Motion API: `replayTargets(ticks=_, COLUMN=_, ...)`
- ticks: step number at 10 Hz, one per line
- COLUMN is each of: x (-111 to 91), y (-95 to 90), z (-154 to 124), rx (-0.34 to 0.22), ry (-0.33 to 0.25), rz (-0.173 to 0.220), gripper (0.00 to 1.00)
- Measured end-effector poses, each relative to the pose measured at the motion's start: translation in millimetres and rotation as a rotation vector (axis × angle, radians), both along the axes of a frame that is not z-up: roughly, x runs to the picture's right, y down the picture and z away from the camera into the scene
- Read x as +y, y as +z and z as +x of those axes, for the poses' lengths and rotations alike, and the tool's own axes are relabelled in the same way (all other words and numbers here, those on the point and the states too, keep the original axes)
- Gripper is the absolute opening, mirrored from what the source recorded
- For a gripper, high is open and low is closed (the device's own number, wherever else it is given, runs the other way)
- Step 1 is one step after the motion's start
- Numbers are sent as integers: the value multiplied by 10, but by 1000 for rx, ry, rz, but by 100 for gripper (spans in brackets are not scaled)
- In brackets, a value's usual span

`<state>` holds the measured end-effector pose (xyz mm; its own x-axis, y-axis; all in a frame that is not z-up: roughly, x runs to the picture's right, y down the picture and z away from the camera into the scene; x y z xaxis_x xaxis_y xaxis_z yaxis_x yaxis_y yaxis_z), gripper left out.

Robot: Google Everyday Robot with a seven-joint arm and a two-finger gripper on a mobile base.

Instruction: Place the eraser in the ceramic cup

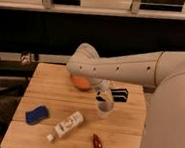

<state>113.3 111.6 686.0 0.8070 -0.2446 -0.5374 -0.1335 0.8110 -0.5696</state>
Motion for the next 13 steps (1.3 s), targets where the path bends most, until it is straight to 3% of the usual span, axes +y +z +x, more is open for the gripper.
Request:
replayTargets(ticks=5, x=116, y=-7, z=22, rx=11, ry=-25, rz=-27, gripper=0)
replayTargets(ticks=7, x=163, y=-11, z=28, rx=23, ry=-59, rz=-42, gripper=0)
replayTargets(ticks=13, x=163, y=37, z=45, rx=31, ry=-92, rz=-51, gripper=0)
